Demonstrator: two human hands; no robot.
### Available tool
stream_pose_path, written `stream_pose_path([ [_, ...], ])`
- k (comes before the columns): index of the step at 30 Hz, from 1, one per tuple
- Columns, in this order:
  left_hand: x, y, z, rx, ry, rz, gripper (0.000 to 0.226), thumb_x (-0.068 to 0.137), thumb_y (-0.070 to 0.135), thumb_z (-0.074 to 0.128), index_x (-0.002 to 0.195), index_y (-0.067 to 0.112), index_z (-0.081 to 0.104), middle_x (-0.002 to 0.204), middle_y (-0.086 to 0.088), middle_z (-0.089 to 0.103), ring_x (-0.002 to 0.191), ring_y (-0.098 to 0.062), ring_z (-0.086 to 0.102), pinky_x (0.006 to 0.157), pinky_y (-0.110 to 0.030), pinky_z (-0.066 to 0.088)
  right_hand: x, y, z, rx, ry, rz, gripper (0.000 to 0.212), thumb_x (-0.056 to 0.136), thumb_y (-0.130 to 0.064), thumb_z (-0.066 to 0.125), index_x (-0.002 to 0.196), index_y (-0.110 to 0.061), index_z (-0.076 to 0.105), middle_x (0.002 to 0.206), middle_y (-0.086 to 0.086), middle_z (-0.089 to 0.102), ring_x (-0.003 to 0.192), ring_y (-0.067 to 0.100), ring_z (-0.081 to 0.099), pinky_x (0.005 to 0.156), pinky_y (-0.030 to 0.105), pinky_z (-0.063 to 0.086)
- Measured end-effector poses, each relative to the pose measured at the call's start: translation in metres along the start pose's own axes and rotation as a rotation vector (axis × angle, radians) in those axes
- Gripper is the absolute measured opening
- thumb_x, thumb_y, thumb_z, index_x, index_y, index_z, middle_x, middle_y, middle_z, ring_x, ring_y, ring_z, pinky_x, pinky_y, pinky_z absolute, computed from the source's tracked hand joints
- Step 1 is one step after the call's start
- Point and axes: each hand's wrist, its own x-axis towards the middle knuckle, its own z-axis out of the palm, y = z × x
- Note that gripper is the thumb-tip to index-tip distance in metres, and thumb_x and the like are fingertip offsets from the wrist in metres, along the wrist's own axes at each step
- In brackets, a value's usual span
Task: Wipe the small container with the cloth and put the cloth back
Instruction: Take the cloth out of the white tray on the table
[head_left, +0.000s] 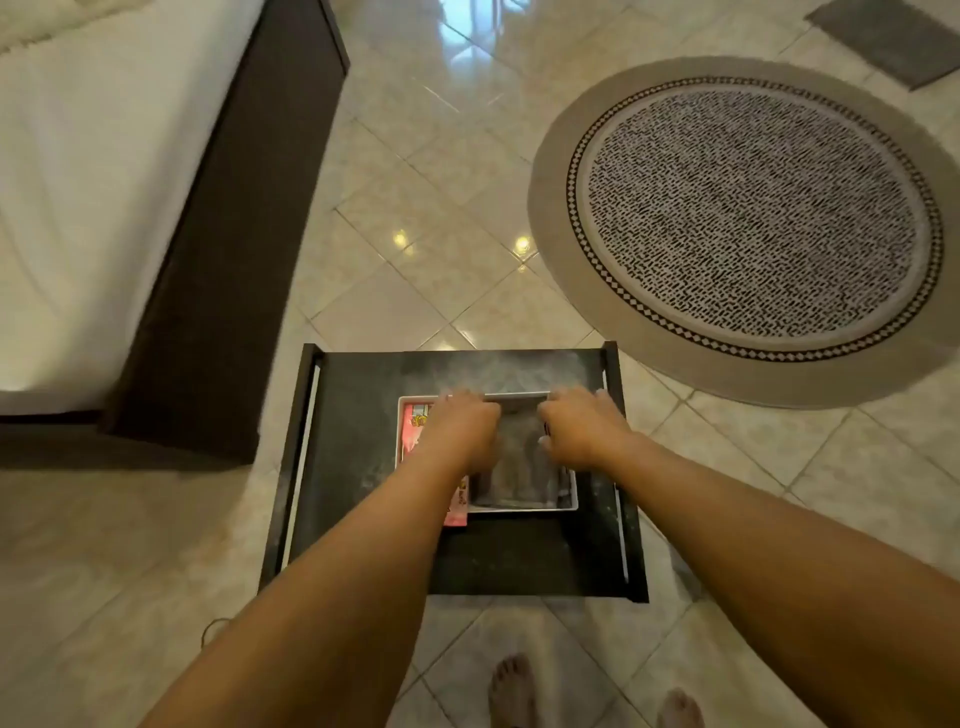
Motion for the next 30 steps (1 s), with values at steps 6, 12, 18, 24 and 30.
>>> stream_pose_path([
  [6,0.03,-0.002,0.037,0.148,0.047,0.039,0.03,0.093,0.028,0.062,0.12,0.015,0.062,0.123,-0.01,0.064,0.118,-0.029,0.052,0.104,-0.043,0.038,0.027,0.005,0.031,-0.161,0.093,-0.03,0.027,0.091,-0.035,0.061,0.115,-0.021,0.062,0.123,0.005,0.061,0.119,0.026,0.05,0.103,0.045,0.034],
  [12,0.038,0.005,0.057,0.189,0.109,-0.002,0.037,0.089,0.022,0.064,0.124,0.014,0.055,0.129,-0.009,0.061,0.124,-0.03,0.05,0.106,-0.046,0.033,0.043,-0.003,0.051,-0.201,0.13,0.016,0.025,0.09,-0.026,0.062,0.114,-0.02,0.059,0.12,0.004,0.065,0.123,0.027,0.047,0.102,0.047,0.029],
  [18,0.041,0.009,0.069,0.2,0.16,-0.051,0.024,0.098,0.013,0.047,0.115,0.01,0.063,0.12,-0.009,0.054,0.115,-0.029,0.045,0.1,-0.043,0.032,0.05,-0.006,0.07,-0.16,0.175,0.055,0.025,0.096,-0.019,0.051,0.119,-0.015,0.059,0.122,0.007,0.056,0.123,0.028,0.043,0.102,0.045,0.028],
  [24,0.032,0.009,0.063,0.111,0.258,-0.036,0.014,0.091,0.013,0.057,0.103,0.012,0.064,0.113,-0.008,0.052,0.107,-0.027,0.046,0.089,-0.038,0.036,0.042,-0.012,0.067,-0.067,0.201,0.067,0.014,0.09,-0.02,0.058,0.104,-0.02,0.062,0.113,0.006,0.048,0.111,0.026,0.042,0.091,0.041,0.033],
  [30,0.003,0.001,0.021,-0.579,0.201,-0.072,0.013,0.09,0.017,0.064,0.097,0.018,0.053,0.09,-0.001,0.06,0.084,-0.021,0.058,0.072,-0.034,0.052,0.013,-0.001,0.028,0.212,0.168,0.063,0.017,0.083,-0.025,0.067,0.096,-0.024,0.056,0.099,0.0,0.059,0.097,0.02,0.054,0.093,0.038,0.041],
])
